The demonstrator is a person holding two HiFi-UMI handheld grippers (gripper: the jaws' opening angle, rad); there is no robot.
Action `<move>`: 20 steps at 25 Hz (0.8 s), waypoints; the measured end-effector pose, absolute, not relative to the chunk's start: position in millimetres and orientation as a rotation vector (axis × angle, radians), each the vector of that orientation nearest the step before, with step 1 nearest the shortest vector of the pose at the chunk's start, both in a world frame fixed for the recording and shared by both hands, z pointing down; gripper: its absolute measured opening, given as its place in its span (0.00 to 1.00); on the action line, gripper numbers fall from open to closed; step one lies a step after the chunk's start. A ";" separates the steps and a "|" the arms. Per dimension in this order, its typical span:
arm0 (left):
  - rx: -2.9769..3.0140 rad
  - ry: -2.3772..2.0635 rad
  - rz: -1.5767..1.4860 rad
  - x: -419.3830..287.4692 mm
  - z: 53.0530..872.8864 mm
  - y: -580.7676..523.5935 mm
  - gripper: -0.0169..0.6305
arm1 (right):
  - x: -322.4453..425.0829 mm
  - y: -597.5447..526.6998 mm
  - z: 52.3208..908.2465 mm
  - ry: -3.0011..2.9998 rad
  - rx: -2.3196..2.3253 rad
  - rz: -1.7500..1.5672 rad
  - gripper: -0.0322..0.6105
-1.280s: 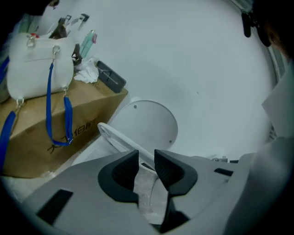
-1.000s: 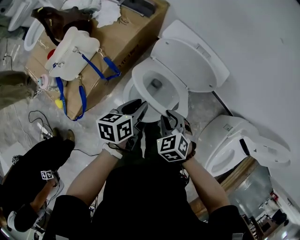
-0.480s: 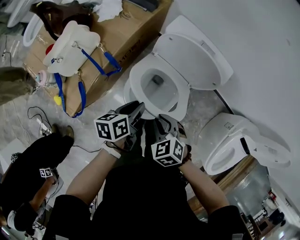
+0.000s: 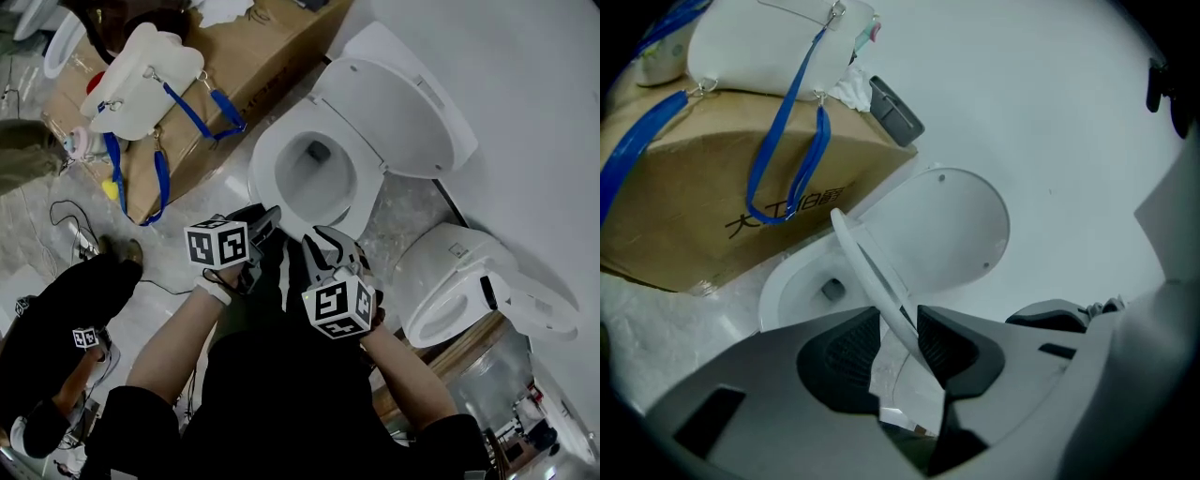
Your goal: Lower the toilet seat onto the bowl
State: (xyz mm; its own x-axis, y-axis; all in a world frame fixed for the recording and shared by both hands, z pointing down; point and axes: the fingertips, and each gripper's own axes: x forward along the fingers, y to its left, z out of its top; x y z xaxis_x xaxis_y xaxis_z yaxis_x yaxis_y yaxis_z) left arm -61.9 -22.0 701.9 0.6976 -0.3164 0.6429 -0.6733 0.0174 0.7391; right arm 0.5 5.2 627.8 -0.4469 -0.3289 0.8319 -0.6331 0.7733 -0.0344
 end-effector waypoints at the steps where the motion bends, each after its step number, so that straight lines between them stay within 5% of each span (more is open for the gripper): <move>1: 1.579 -0.834 0.340 -63.0 705.3 -21.5 0.22 | 2.3 3.5 628.5 -2.068 0.728 0.435 0.20; 20: 1.460 -0.869 0.536 -99.4 797.7 23.5 0.23 | 14.0 -7.2 643.6 -2.069 0.768 0.502 0.20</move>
State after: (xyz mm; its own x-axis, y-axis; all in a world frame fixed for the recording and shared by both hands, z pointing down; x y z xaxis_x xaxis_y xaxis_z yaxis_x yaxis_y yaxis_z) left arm -99.4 23.5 797.7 0.6031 -0.1895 0.7748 -0.7774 0.0782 0.6242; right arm 14.0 -7.2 643.6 -0.4497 -0.3373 0.8271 -0.6788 0.7308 -0.0711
